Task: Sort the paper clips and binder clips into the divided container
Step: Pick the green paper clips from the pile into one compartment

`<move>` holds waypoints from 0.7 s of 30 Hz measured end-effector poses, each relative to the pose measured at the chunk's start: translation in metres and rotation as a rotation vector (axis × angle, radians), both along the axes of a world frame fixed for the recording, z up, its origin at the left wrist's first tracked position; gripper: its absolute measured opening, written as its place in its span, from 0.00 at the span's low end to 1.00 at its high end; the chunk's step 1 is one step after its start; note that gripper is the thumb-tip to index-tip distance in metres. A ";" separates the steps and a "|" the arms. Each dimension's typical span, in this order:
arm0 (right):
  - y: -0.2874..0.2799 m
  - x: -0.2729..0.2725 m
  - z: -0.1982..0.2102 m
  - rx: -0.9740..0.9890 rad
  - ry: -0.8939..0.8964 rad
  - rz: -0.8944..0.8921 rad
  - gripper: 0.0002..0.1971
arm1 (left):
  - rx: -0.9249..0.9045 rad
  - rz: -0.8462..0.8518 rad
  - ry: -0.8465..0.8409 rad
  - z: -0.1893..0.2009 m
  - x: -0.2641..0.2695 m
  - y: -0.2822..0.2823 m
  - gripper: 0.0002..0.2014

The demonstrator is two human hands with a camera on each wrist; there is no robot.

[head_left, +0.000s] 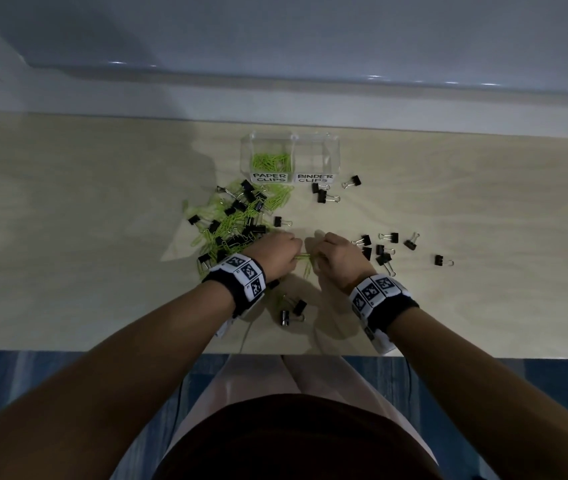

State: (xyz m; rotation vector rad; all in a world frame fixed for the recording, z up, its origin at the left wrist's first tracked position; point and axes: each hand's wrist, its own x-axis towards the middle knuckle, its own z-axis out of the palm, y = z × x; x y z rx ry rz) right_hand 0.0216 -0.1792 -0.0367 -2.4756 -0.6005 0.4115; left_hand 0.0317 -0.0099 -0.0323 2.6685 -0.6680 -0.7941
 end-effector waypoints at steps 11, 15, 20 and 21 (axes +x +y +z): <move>-0.009 0.042 0.006 0.214 0.381 -0.513 0.06 | -0.351 0.443 0.082 0.017 0.017 0.023 0.04; 0.023 0.091 0.039 0.268 0.253 -0.486 0.05 | -0.442 0.644 -0.048 0.040 0.054 0.040 0.04; 0.077 0.153 0.056 0.063 0.042 -0.413 0.07 | -0.369 0.814 -0.231 0.054 0.112 0.050 0.03; 0.084 0.160 0.057 0.019 0.056 -0.392 0.07 | -0.332 0.789 -0.233 0.054 0.120 0.049 0.04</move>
